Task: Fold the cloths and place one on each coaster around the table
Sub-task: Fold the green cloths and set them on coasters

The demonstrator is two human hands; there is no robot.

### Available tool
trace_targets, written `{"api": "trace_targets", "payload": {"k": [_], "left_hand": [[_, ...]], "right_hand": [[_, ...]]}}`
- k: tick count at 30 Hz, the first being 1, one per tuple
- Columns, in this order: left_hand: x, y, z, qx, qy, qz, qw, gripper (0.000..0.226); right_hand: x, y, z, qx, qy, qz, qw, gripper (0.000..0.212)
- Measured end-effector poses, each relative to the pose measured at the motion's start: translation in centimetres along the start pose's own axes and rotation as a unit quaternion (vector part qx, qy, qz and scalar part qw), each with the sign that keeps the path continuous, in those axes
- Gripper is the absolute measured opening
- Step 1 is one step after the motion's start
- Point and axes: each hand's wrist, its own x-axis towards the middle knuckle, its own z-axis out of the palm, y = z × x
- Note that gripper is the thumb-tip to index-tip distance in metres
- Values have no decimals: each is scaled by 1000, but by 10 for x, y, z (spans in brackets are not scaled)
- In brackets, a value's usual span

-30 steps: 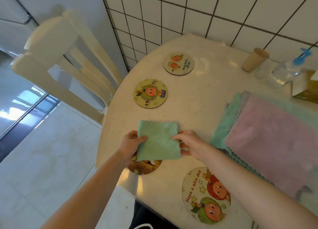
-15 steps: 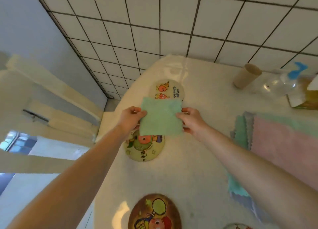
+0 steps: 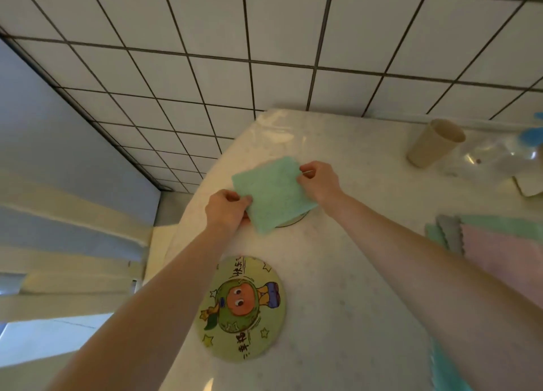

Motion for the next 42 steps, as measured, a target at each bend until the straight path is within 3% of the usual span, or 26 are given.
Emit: {"api": "trace_targets", "payload": {"k": [6,12,24,29,33,34,39,42], "left_hand": [[-8,-5,-4,38,19,-1,999,33],[-51,-2,-2,203,57,109,971,43],[-230,-50,95,295,-81,250,919,32],[-305,-90,156,381,-170,372,829,37],[-334,-108,192,459,-205,532,681,51],[-336,-109,195,469,-200,553,659,51],[-335,-102,210,470,-184,598,622,42],[-323,-98,212,462,-215,624,593,18]], "right_hand": [[-7,16,-12,-52,49,-24,997,25],[-43,48,-50,-36,44,11,998,35],[-187,163,-155,-141,24,-134,981,25],[-249,227,-211,-186,28,-169,968,25],[-277,274,-245,-266,31,-194,944,19],[-279,281,-249,-289,35,-197,936,17],[-286,310,-259,-364,26,-190,911,26],[-287,314,-257,-433,17,-191,881,43]]}}
